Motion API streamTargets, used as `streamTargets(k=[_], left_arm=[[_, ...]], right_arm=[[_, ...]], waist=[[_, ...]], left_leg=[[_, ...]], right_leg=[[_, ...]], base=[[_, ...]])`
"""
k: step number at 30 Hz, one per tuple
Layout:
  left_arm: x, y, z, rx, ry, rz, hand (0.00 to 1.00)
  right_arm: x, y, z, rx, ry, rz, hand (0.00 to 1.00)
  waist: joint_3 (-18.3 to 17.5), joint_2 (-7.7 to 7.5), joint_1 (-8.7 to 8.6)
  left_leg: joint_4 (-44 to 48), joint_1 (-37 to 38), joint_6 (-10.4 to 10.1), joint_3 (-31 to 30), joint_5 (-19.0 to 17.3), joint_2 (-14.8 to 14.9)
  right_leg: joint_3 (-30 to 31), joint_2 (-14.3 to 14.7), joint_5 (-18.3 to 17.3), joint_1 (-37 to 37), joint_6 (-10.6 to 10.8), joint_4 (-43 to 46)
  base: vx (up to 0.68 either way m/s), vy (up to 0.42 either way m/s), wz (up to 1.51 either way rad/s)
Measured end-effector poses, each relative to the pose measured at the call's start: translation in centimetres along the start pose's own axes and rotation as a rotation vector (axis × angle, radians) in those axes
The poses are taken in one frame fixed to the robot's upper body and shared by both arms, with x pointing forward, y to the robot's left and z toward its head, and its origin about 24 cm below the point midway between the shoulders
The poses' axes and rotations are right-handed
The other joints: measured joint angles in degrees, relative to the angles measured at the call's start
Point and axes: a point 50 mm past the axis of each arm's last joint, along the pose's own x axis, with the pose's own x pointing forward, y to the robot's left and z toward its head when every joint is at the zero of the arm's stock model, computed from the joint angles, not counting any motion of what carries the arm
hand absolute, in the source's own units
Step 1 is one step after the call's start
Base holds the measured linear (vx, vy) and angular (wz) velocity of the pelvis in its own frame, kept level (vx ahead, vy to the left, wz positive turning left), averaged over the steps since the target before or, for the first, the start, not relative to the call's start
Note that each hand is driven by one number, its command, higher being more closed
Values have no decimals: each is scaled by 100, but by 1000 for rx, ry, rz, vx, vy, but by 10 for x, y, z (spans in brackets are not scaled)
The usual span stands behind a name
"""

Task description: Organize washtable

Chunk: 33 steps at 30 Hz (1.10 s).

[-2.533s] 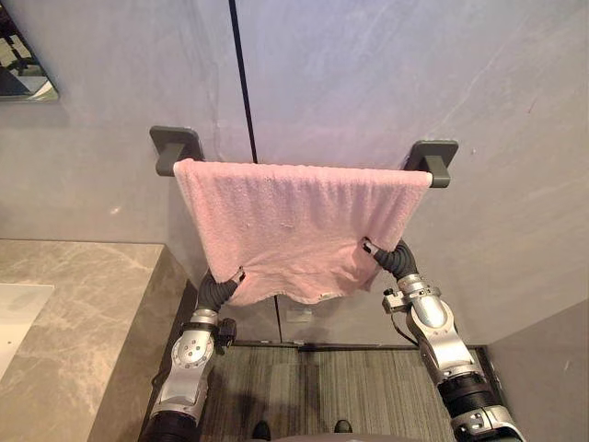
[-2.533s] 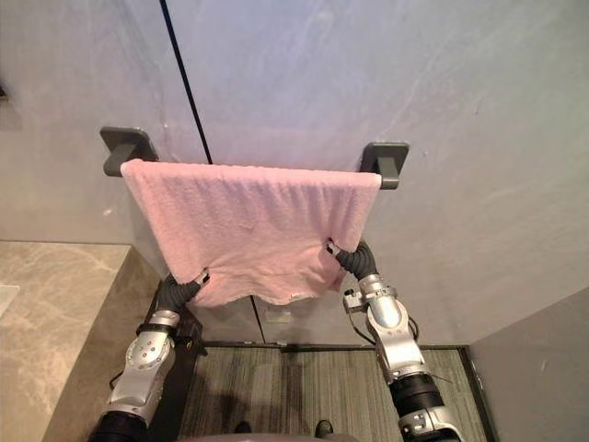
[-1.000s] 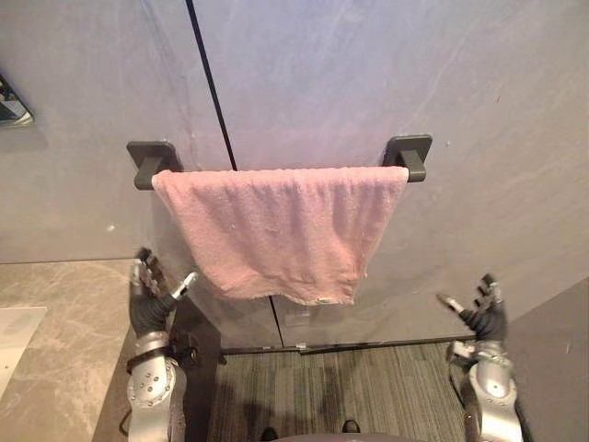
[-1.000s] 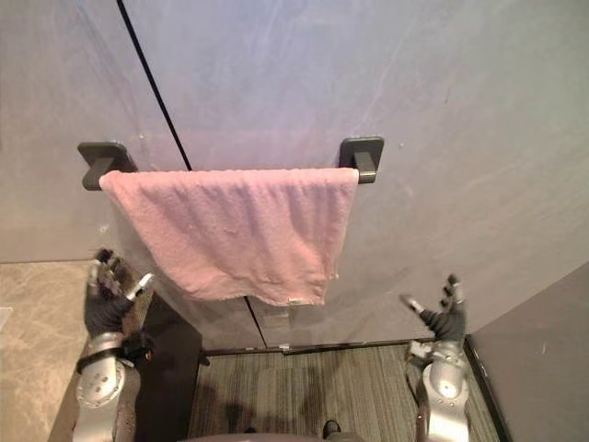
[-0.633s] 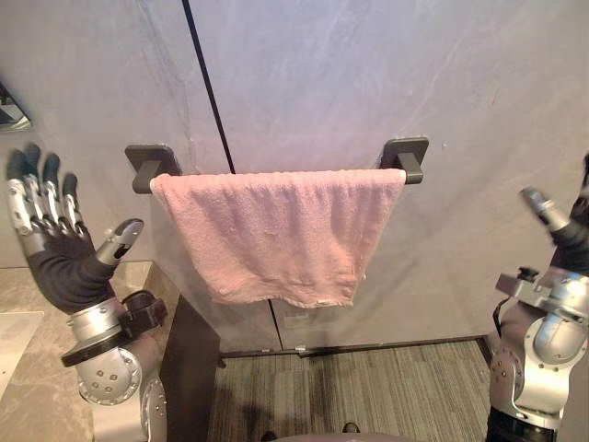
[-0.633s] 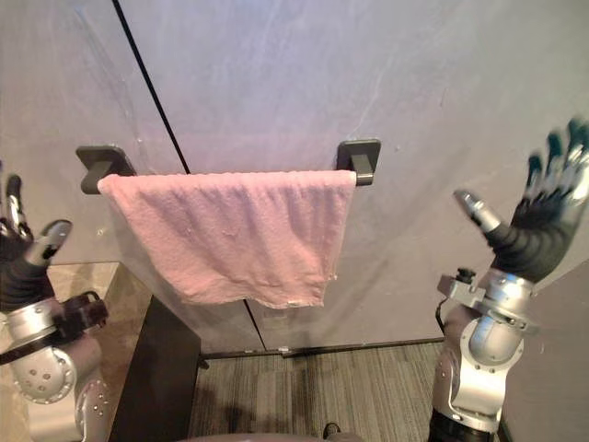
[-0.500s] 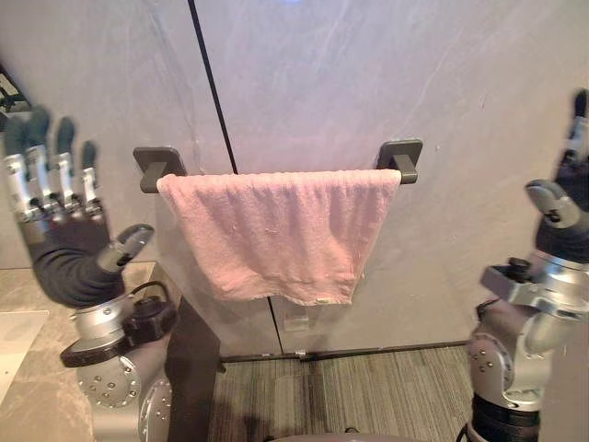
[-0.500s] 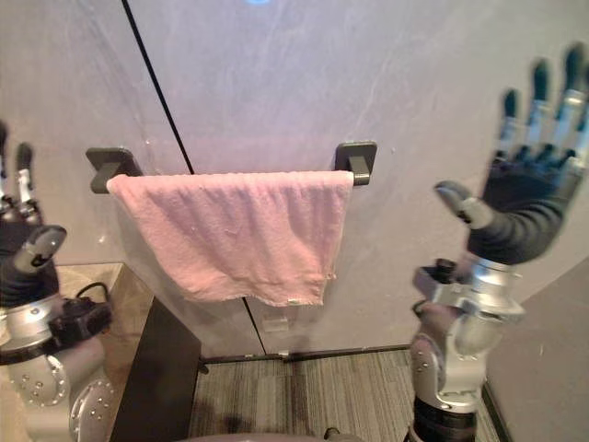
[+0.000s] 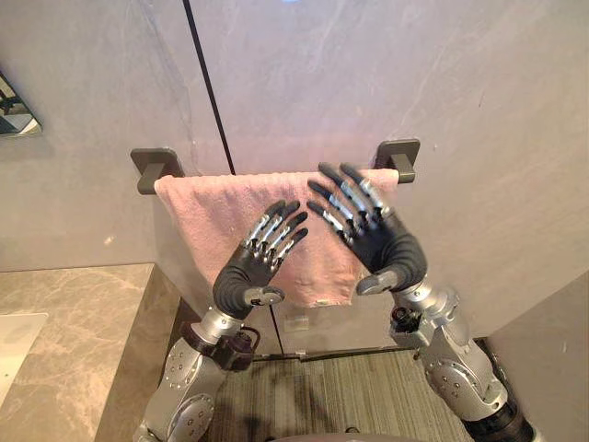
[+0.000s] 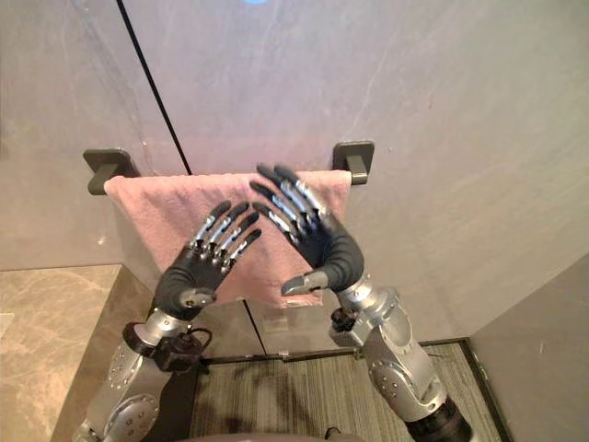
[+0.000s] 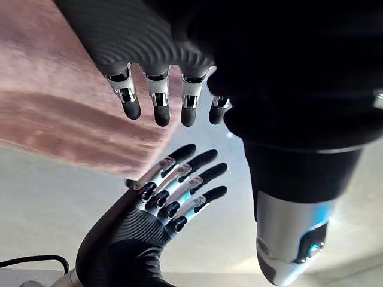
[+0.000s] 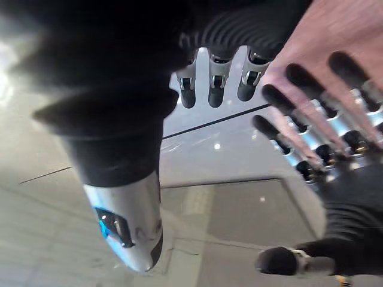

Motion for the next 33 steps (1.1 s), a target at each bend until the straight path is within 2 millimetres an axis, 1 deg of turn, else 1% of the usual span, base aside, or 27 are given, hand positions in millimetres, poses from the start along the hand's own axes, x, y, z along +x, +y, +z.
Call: streamTargets(k=[3, 6, 12, 14, 19, 22, 24, 26, 28, 33], left_arm=[[-6, 7, -12, 13, 62, 37, 0], [-10, 13, -18, 45, 102, 61, 0], [-14, 22, -34, 110, 159, 145, 0], [-14, 26, -38, 133, 164, 185, 0], [-12, 35, -45, 202, 185, 267, 0], [-12, 41, -50, 268, 218, 302, 0], [-17, 46, -55, 303, 257, 342, 0], [-20, 51, -57, 324, 270, 379, 0], [-23, 56, -56, 340, 277, 412, 0], [-30, 69, -50, 388, 273, 498, 0]], right_arm=[[-11, -8, -13, 4, 87, -45, 0], [-16, -12, -23, -23, 147, -65, 0], [-29, -27, -50, -172, 314, -144, 0], [-31, -29, -60, -212, 353, -178, 0], [-31, -33, -73, -281, 401, -224, 0], [-29, -37, -76, -324, 415, -259, 0], [-28, -43, -77, -360, 420, -293, 0], [-29, -47, -79, -375, 430, -320, 0], [-30, -50, -77, -393, 427, -339, 0], [-35, -66, -63, -443, 391, -449, 0]], waist=[[0, 0, 5], [0, 0, 6], [-9, 5, 18], [-19, 21, 19], [-29, 35, 29], [-30, 36, 45], [-31, 35, 39], [-34, 30, 45], [-34, 29, 67], [-41, 16, 146]], left_leg=[[-1, -4, 1, -2, -2, 1], [-1, -15, 1, -6, -2, 1], [-1, -259, 0, -10, 2, 0], [-2, -297, 0, -9, 2, 0], [-13, -360, 0, -7, 2, -2], [2, -377, 0, -11, 2, -3], [14, -386, 0, -17, 2, -2], [22, -393, 0, -26, 2, 3], [36, -404, 0, -28, 2, 5], [65, -434, 0, -44, 2, 7]], right_leg=[[-3, 1, 0, 0, 0, -6], [-5, 0, 0, -5, 0, -16], [-4, 4, 50, -224, -1, -75], [-9, 5, 61, -248, -1, -99], [-13, 3, 61, -308, -1, -107], [-10, -2, 61, -312, -2, -109], [-8, -2, 61, -315, -2, -109], [-8, 2, 63, -315, -5, -108], [-7, 3, 69, -319, -14, -107], [-16, 5, 76, -325, -19, -106]], base=[[0, 0, 0], [-11, -2, 0], [0, 0, 0], [36, -10, 1], [13, -2, 0], [0, 0, 0], [-38, -6, 1], [-43, -8, 1], [-45, -8, 0], [-13, -3, 0]])
